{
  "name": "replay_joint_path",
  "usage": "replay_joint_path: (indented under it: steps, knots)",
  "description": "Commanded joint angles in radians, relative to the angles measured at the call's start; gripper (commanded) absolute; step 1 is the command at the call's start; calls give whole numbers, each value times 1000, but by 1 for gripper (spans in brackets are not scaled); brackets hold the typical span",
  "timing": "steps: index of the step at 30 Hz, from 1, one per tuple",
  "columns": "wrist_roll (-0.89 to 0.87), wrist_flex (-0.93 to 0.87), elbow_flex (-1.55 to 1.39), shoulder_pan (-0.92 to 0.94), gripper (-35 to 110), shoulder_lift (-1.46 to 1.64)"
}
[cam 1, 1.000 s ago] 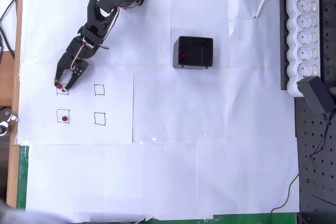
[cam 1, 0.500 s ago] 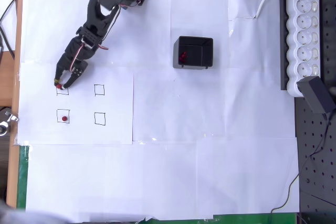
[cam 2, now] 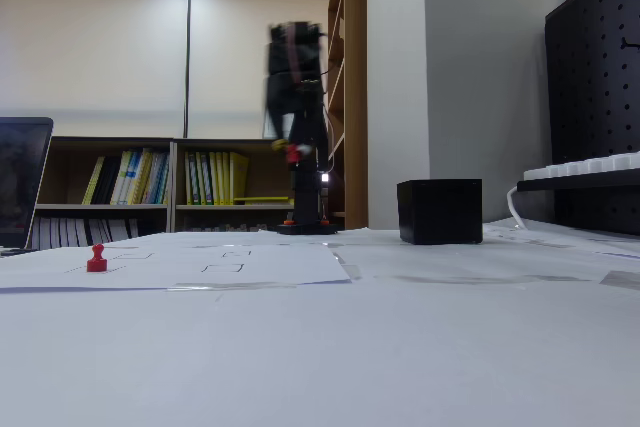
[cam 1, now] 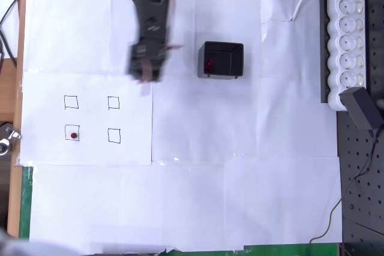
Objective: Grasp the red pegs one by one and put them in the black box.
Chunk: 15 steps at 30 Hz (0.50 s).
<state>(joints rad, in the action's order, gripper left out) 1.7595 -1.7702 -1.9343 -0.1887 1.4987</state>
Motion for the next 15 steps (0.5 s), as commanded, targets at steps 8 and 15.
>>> replay_joint_path:
  steps: [8, 15]
  knots:
    - [304, -31, -202, -591, 0, 196]
    - [308, 5, -201, -650, 3, 391]
